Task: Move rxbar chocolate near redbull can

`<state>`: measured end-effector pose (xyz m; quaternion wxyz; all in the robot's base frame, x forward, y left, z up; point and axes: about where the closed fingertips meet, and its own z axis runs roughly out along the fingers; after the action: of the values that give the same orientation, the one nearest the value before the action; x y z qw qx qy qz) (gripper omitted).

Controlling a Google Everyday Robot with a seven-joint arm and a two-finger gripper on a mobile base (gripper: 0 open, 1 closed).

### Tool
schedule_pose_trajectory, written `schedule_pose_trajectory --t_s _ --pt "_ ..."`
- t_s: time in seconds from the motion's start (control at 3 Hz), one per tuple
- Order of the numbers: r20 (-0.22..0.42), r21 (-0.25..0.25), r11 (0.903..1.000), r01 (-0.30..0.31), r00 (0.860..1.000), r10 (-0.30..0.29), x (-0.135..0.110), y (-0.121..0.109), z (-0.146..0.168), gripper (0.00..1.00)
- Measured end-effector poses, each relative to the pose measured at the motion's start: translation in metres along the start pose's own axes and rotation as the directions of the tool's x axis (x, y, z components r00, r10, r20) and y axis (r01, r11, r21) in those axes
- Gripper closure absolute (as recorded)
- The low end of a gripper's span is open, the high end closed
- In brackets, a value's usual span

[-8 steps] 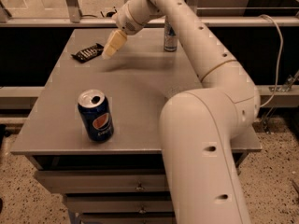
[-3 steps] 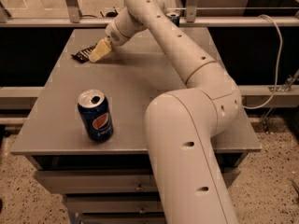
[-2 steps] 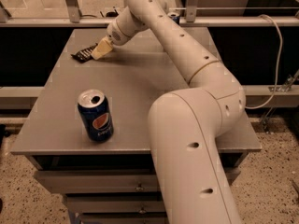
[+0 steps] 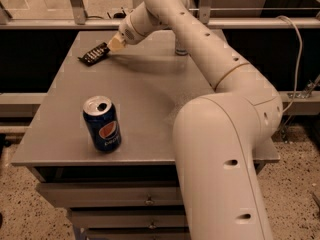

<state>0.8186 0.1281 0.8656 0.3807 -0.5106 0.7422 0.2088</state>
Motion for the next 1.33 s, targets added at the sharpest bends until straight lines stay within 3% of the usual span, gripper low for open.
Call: schedule_pose_trajectory --t_s 0.33,0.67,1.0,1.33 --pt "0.03 0.037 0.9987 0.036 0.999 -0.037 -0.013 0.004 -0.024 1.0" --pt "0.039 0.111 0.9924 0.052 0.998 -0.057 -0.013 0.008 -0.07 1.0" --pt "0.018 0.181 0.9828 0.039 0.999 -0.043 0.002 0.023 -0.117 1.0" --pt "-0.066 0.243 0.97 -0.012 0.997 0.029 0.05 0.05 -0.161 1.0"
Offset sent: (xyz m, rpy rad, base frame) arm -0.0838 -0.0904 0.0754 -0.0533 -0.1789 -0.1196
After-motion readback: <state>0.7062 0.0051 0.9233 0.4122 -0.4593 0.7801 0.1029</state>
